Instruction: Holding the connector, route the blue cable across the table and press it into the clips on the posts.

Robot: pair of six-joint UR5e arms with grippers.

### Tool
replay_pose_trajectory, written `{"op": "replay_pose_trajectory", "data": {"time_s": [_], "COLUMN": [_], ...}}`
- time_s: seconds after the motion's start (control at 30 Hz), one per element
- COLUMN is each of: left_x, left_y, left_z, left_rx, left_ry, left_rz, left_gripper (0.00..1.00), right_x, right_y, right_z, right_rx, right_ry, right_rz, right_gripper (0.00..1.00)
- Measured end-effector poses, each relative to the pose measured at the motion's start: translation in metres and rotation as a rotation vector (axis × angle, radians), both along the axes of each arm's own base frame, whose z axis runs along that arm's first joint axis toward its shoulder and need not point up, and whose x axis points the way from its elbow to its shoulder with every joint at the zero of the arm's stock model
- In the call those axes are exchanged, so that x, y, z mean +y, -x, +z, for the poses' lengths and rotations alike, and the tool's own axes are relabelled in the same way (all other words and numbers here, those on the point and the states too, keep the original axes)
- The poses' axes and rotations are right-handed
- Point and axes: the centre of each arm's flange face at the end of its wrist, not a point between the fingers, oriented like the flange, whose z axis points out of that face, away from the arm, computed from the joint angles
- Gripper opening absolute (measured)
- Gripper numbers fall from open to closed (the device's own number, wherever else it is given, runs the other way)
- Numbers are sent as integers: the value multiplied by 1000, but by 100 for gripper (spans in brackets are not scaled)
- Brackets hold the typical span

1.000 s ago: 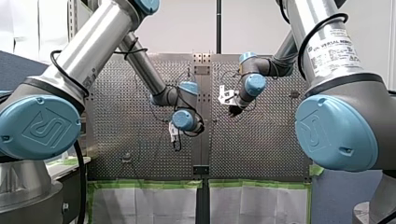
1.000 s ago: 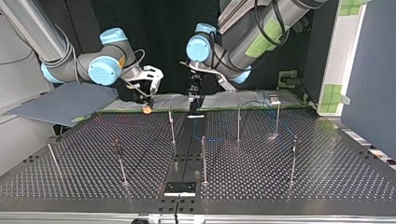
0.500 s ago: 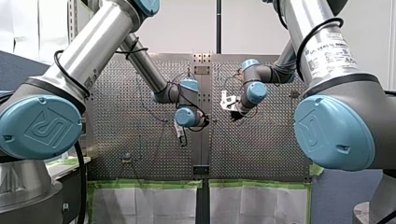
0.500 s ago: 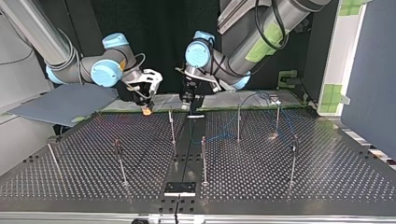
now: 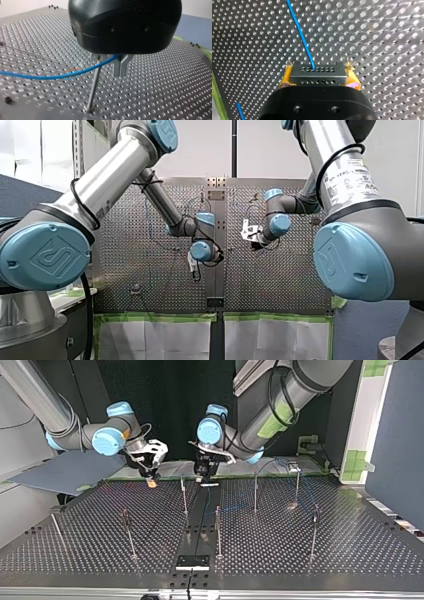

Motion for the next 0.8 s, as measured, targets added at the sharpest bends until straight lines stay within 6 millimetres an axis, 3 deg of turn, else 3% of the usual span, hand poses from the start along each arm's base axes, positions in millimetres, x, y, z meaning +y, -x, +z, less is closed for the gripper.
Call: {"op": "replay_pose_trajectory", "data": {"time_s": [0.47,0.8], "left_x": [-1,0], "left_y": [-32,-41], "left_z": [16,22], "left_rx": [-30,-34], "left_ry": [13,18], "left_rz": [7,-20], "left_gripper": [0,0], "right_x": [-22,-38], "right_y": [20,36], "right_z": [-1,-2], "right_rx": [-29,-56], "right_ry": [20,37], "right_rz": [-31,-64], "right_gripper": [0,0]}}
